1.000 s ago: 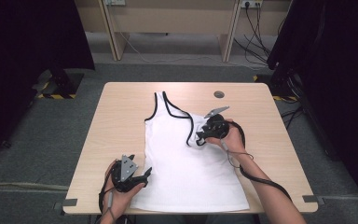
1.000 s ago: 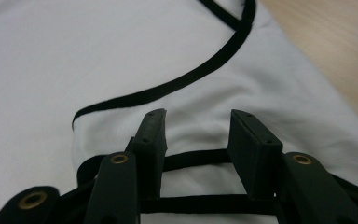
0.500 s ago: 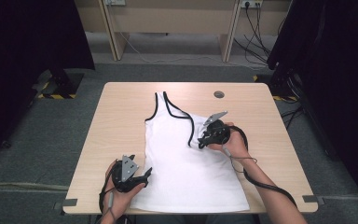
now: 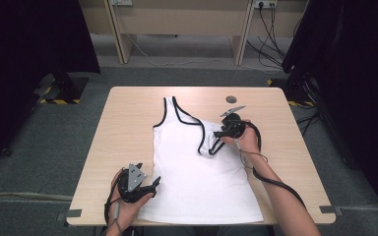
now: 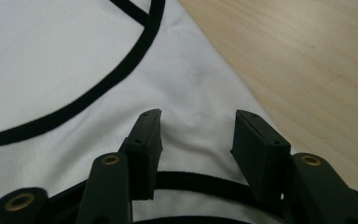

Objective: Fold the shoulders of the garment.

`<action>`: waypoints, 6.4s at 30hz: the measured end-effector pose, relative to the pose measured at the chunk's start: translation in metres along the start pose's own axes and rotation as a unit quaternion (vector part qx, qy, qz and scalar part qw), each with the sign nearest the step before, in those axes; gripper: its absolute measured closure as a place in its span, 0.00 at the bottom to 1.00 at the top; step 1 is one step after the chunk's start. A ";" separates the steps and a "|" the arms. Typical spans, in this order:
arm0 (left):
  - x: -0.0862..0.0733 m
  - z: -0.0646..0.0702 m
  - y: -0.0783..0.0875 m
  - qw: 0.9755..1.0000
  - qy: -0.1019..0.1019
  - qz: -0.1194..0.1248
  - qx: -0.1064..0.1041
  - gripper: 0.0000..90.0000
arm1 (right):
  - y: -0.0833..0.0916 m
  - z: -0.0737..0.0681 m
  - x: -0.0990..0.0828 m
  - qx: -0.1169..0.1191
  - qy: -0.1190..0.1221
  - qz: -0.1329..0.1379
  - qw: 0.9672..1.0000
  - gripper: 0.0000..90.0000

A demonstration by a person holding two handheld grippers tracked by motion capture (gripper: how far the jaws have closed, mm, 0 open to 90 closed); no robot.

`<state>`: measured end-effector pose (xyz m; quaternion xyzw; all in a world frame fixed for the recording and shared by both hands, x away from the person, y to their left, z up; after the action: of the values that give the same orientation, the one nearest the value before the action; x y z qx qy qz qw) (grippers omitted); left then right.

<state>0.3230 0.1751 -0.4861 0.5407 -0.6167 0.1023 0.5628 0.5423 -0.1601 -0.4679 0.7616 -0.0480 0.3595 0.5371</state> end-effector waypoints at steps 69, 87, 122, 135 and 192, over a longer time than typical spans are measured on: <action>0.001 0.000 -0.002 1.000 -0.003 -0.011 0.001 0.23 | 0.095 0.016 -0.080 0.026 -0.029 0.048 0.998 0.34; 0.001 0.001 -0.002 1.000 -0.004 -0.013 0.002 0.23 | 0.123 0.029 -0.109 0.010 -0.047 0.068 0.997 0.32; 0.001 0.000 -0.003 1.000 0.001 -0.017 0.000 0.23 | 0.165 0.054 -0.189 -0.034 -0.106 0.115 0.987 0.31; 0.001 0.000 -0.004 1.000 0.001 -0.019 0.000 0.23 | 0.164 0.056 -0.205 -0.052 -0.116 0.127 0.984 0.30; 0.097 -0.157 -0.230 0.987 0.079 -0.139 0.005 0.49 | 0.156 0.054 -0.212 -0.052 -0.109 0.130 0.984 0.29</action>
<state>0.6156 0.1462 -0.4653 0.6145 -0.4882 0.0687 0.6159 0.3413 -0.3377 -0.4813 0.7545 -0.2237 0.3377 0.5164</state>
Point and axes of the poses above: each handheld gripper's, and its own axes: y roughly backward along the jaws, x roughly out of its top, z roughly to its right, the point moved 1 cm from there along -y, roughly forward along the jaws, and after that the axes turned 13 degrees about -y, right-handed, at the moved point
